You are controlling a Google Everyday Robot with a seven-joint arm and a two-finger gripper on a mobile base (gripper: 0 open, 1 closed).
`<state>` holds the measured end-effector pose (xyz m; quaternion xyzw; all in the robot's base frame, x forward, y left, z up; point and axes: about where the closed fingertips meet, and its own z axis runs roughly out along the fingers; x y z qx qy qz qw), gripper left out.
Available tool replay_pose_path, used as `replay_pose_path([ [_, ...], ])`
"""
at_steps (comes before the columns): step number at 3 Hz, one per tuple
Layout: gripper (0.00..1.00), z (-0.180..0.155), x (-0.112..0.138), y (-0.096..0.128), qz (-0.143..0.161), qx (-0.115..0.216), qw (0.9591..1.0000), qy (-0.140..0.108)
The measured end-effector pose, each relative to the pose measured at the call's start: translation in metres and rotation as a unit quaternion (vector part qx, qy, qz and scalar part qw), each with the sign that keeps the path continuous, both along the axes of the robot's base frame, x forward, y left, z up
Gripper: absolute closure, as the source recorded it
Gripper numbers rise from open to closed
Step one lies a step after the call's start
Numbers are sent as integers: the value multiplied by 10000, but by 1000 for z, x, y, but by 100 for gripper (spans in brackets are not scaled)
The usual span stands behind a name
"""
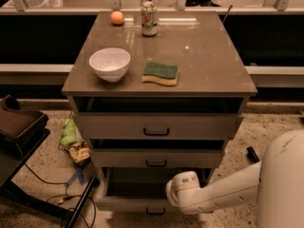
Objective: Open bottom drawer
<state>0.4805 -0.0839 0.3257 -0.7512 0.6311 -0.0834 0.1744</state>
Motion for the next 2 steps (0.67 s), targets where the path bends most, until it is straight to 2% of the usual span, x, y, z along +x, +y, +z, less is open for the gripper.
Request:
replay_pose_path([
  [1,100,-2,2,-1,-16,2,10000,-2],
  [2,100,-24,7,0,-110,9,9999,88],
])
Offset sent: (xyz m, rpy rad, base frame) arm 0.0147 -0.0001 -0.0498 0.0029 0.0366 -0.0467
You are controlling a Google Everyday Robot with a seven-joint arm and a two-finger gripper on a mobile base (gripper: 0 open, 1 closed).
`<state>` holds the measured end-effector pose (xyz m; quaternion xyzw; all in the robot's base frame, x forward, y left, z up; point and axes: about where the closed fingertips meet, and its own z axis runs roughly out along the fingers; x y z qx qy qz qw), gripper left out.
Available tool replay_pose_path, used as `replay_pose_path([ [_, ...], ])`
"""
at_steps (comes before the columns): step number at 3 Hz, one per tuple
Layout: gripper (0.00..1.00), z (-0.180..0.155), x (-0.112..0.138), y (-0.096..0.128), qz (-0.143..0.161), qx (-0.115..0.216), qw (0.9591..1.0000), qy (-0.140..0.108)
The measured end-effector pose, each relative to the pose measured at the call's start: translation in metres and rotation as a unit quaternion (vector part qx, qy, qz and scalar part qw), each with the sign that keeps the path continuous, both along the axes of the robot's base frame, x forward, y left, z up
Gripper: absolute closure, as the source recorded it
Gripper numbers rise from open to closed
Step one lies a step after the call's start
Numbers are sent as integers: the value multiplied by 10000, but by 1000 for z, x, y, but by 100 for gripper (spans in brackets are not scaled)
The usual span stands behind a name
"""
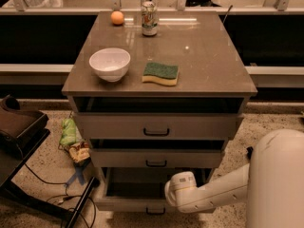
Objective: Open bottom drawer
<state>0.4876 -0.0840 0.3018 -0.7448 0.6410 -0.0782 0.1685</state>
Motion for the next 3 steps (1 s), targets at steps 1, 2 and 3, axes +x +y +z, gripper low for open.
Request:
replay_pose_path([
  [1,100,-40,16,-6,-188,-52,9997,168],
  [2,100,-75,36,-13,-363,-58,9989,304],
  [3,100,-104,84,-29,-553,-176,9979,290],
])
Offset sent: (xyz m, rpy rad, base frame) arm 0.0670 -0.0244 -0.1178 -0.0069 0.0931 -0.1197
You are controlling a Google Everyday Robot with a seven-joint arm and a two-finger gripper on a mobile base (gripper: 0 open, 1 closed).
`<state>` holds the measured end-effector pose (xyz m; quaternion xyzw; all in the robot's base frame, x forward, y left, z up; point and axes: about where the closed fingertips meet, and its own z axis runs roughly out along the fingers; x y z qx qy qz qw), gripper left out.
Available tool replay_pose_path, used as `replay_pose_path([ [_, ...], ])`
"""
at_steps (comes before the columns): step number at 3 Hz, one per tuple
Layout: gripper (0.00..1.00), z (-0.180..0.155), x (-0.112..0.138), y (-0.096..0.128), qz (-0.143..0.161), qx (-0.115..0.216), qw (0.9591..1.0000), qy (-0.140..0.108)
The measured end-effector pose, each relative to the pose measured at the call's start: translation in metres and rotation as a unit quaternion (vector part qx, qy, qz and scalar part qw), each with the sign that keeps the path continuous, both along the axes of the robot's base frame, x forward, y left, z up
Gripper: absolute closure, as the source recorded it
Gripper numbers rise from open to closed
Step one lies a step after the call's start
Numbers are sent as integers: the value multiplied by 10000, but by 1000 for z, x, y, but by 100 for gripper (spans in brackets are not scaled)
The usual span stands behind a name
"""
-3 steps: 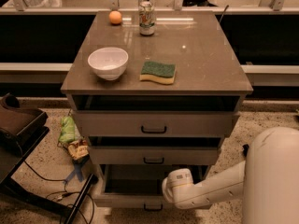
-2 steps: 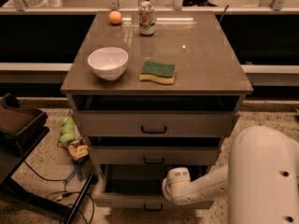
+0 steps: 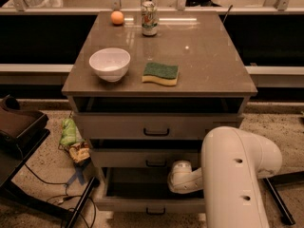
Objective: Open bottom drawer
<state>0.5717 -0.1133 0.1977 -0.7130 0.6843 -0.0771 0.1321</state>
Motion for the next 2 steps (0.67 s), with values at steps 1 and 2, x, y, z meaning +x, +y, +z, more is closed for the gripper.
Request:
replay_pose_path([
  [1,100,0,2,-1,-10,-10,10000,-8],
  [2,100,-15,-9,-4,-79,89,9998,180],
])
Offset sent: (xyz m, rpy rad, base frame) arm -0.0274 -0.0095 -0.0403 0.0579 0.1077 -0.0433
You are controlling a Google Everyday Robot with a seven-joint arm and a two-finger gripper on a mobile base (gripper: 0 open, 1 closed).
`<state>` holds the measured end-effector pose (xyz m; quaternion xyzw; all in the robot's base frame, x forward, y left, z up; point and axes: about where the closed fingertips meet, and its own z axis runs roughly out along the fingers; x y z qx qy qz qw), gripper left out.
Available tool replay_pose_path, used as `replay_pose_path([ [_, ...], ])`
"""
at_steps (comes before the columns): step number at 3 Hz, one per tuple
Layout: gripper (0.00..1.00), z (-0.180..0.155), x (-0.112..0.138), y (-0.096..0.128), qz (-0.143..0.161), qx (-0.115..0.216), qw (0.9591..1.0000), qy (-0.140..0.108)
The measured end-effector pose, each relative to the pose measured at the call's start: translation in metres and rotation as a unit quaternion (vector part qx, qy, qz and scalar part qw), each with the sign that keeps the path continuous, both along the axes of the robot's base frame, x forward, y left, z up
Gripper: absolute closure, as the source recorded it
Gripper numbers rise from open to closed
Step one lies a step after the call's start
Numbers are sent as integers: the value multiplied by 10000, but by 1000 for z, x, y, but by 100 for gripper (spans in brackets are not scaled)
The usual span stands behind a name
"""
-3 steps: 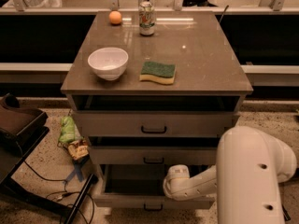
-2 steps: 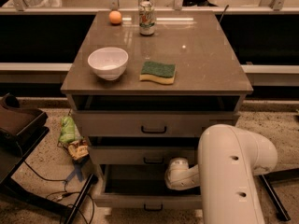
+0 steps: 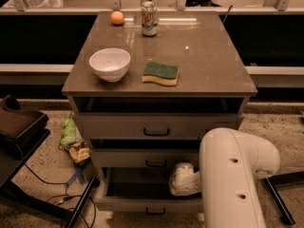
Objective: Open bottom drawer
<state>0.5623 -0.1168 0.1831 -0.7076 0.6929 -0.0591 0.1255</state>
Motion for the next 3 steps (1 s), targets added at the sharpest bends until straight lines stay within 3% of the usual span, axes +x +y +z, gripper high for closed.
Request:
replay_pose_path([
  [1,100,-26,-33,-6,-88,173,9989,417],
  [2,100,-30,-56,-12,-204,279,9975,622],
  [3,100,-20,-107,-19,-366,432,9939,942],
])
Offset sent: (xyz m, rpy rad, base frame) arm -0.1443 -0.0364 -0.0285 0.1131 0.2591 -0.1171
